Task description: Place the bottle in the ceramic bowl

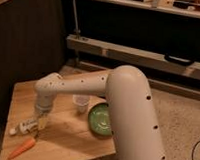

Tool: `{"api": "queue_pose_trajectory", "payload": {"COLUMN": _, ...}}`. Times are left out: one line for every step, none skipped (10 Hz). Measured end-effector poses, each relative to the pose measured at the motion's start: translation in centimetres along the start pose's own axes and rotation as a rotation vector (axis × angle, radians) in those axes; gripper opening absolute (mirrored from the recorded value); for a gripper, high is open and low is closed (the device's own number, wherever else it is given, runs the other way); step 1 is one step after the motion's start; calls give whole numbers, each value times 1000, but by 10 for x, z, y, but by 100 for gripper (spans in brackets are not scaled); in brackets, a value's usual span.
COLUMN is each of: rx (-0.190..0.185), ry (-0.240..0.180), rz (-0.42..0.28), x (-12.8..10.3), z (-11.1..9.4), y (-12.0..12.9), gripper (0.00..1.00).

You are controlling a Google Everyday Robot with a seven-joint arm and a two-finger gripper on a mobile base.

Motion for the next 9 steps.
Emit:
{"api": "queue_pose_trajectory", "payload": {"rx": -5, "ry": 13, "rz": 4, "x": 1, "z": 4, "y": 1, "gripper": 65}}
{"api": "queue_pose_trajectory", "payload": {"rx": -7, "ry": 26, "rz": 17, "x": 3, "z": 8, "y": 2, "gripper": 65}}
{"api": "queue_pose_trajectory", "payload": {"rx": -6, "ry": 31, "rz": 25, "x": 6, "z": 10, "y": 2, "gripper": 65}}
{"api": "queue_pose_trajectory", "payload": {"rx": -7, "ry": 36, "rz": 39, "x": 11, "z": 14, "y": -2, "gripper": 65}}
{"api": "queue_pose_trajectory", "payload": {"rx": -20, "ry": 39, "rz": 51, "x": 13, "z": 19, "y": -4, "gripper": 63}}
{"api": "queue_pose_trajectory", "payload": {"rx": -46, "ry": 40, "rz": 71, "x": 14, "z": 24, "y": -5, "gripper": 56}}
{"api": "queue_pose_trajectory", "payload": {"rx": -80, "ry": 42, "rz": 100, "x": 17, "z": 31, "y": -6, "gripper": 44}}
{"api": "queue_pose_trajectory", "payload": {"rx": -100, "ry": 48, "rz": 115, "x": 19, "z": 33, "y": -7, "gripper": 34}}
{"api": "queue_pose_trajectory", "payload": {"rx": -112, "ry": 52, "rz": 128, "x": 20, "z": 32, "y": -7, "gripper": 26}}
